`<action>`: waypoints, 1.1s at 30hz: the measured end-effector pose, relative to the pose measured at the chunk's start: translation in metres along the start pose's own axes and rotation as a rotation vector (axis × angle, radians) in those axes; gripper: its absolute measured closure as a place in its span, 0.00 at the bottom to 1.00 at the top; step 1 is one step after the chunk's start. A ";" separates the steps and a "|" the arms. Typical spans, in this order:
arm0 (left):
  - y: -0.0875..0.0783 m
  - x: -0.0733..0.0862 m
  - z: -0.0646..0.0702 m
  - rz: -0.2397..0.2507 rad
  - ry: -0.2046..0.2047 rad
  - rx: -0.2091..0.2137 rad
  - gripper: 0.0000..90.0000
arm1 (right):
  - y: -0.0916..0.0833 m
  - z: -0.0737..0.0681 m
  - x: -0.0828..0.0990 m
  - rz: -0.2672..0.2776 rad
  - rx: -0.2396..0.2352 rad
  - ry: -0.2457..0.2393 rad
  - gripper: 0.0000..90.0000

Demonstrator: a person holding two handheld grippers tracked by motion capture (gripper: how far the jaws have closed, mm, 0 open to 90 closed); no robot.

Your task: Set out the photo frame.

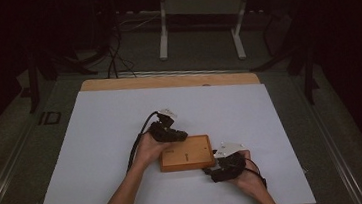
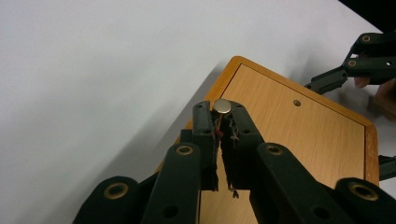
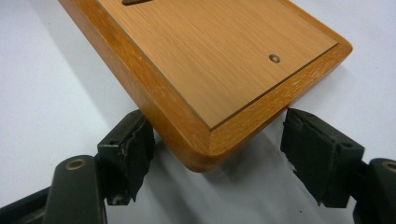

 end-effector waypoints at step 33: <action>-0.011 0.003 0.005 0.014 -0.019 0.071 0.94 | -0.021 -0.002 -0.017 0.149 0.030 -0.042 0.38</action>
Point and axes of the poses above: each handheld gripper's, and its own axes: y roughly forward along the jaws, x roughly out of its underside, z roughly to its right, the point moved 10 cm from there along y, roughly forward along the jaws, and after that the axes turned 3 degrees about y, right-handed, at the moved point
